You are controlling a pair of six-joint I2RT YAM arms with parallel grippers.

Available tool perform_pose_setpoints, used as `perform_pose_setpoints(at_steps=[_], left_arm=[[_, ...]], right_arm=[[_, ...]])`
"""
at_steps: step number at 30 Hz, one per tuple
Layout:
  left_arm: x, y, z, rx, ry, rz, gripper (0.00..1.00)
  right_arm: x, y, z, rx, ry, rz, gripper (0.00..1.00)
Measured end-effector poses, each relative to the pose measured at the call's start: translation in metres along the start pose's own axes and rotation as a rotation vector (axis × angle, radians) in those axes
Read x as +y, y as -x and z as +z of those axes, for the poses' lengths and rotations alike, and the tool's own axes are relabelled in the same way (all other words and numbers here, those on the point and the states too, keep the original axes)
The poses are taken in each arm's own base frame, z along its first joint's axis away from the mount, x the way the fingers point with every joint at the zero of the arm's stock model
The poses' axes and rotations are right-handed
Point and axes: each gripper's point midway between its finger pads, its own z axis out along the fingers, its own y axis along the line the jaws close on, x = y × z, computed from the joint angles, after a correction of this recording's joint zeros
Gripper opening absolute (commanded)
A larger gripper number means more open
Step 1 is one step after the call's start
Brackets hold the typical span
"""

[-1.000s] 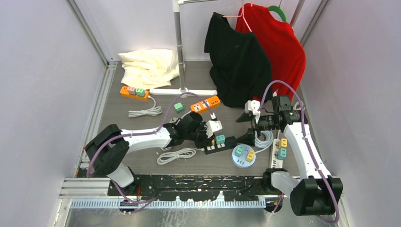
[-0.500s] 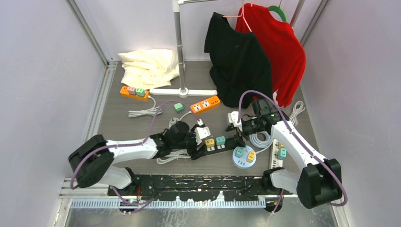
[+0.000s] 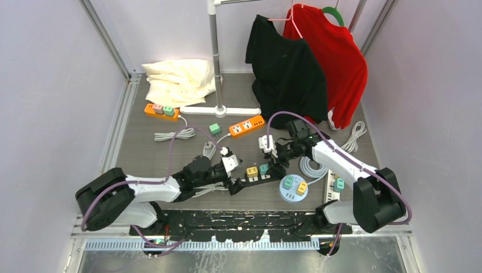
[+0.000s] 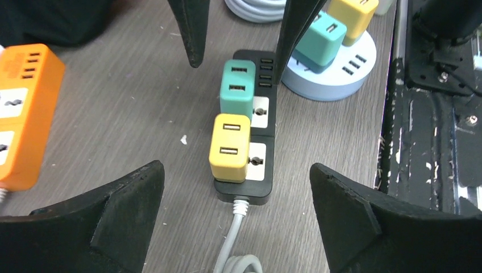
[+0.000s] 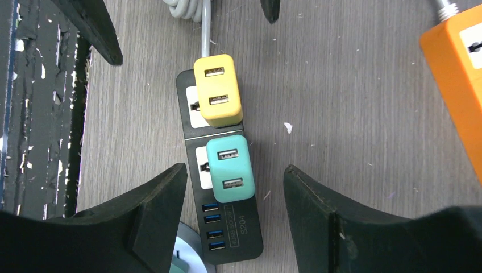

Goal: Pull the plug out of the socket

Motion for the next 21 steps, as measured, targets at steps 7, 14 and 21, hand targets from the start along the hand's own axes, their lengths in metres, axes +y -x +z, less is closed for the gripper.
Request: perform_pose_setpoints(at_steps=[7,14,21], left_arm=[[0.000,-0.014,0.016,-0.013,-0.028,0.061,0.86],[0.002,-0.020,0.030,0.000,-0.048,0.100,0.66],[0.001,-0.035,0.041,0.031,-0.075,0.102,0.48]], right_arm=[[0.001,-0.009,0.007,0.035,0.014,0.023,0.61],[0.002,-0.010,0.009,0.042,0.025,0.001,0.57],[0.008,-0.013,0.009,0.055,0.050,-0.022,0.53]])
